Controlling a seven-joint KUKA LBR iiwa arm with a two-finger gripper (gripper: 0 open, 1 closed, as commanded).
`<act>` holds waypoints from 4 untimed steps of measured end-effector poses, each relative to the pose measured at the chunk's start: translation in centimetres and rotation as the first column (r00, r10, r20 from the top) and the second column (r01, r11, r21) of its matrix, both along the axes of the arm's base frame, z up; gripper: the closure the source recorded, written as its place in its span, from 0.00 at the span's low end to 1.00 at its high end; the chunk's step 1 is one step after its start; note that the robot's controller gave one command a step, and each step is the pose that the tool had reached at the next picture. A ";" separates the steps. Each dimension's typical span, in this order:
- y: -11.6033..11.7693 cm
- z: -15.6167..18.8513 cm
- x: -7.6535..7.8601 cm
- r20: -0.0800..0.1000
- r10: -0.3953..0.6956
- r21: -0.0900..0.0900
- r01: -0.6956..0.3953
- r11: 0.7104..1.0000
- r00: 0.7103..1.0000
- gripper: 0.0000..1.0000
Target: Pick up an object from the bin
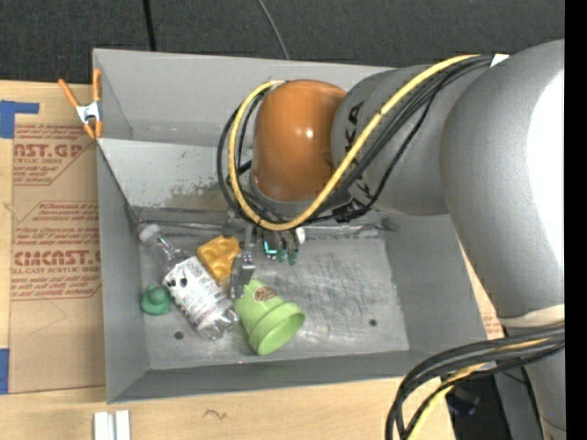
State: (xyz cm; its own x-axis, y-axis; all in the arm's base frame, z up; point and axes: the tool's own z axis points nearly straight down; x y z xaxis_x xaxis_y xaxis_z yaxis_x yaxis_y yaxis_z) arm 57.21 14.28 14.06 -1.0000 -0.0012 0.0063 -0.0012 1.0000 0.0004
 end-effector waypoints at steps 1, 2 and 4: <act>-0.1 0.4 0.2 0.007 -0.001 0.001 0.000 1.000 1.000 0.00; -0.7 -5.0 1.8 0.072 0.255 0.002 -0.256 0.967 0.964 1.00; -0.7 -4.7 1.2 0.053 0.256 0.002 -0.257 0.967 0.965 1.00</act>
Offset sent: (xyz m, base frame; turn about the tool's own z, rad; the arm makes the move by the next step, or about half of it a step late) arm 0.0004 -0.0126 -0.0706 -0.2608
